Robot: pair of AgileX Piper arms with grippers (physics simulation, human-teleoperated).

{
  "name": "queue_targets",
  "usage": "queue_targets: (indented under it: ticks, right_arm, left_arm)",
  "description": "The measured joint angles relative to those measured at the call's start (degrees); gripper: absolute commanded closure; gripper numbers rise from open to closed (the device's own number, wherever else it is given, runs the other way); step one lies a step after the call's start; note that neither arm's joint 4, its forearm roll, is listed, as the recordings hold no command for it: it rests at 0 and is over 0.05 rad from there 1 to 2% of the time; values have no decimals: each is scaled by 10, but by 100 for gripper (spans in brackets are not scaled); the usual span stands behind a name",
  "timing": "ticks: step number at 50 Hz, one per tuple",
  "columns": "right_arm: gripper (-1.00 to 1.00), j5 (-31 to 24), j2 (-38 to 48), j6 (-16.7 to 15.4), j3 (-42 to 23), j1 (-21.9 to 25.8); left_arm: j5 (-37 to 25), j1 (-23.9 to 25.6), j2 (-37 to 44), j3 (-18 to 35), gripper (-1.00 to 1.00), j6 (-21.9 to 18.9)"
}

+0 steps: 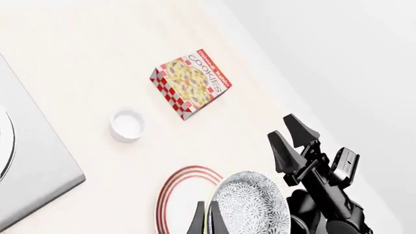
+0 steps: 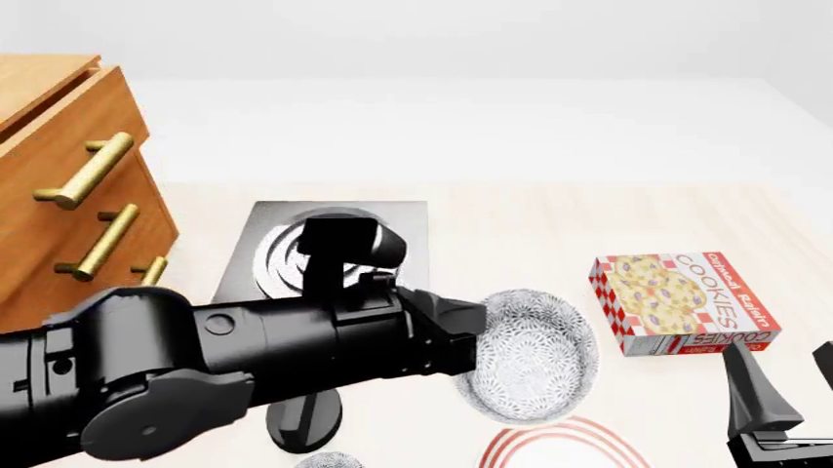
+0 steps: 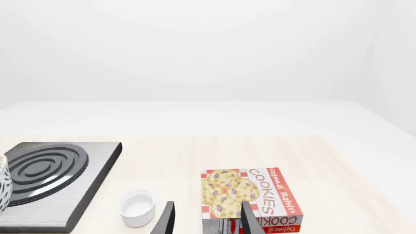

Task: Pick the akita bowl on the wooden cabinet and place it on the plate.

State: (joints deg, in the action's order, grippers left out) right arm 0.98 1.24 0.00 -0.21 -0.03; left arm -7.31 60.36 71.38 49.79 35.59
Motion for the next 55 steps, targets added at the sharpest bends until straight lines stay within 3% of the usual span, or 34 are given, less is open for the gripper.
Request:
queue_targets:
  ticks: [55]
  right_arm:
    - [-100, 0, 0, 0, 0, 0]
  left_arm:
    - [68, 1, 58, -39, 100, 60]
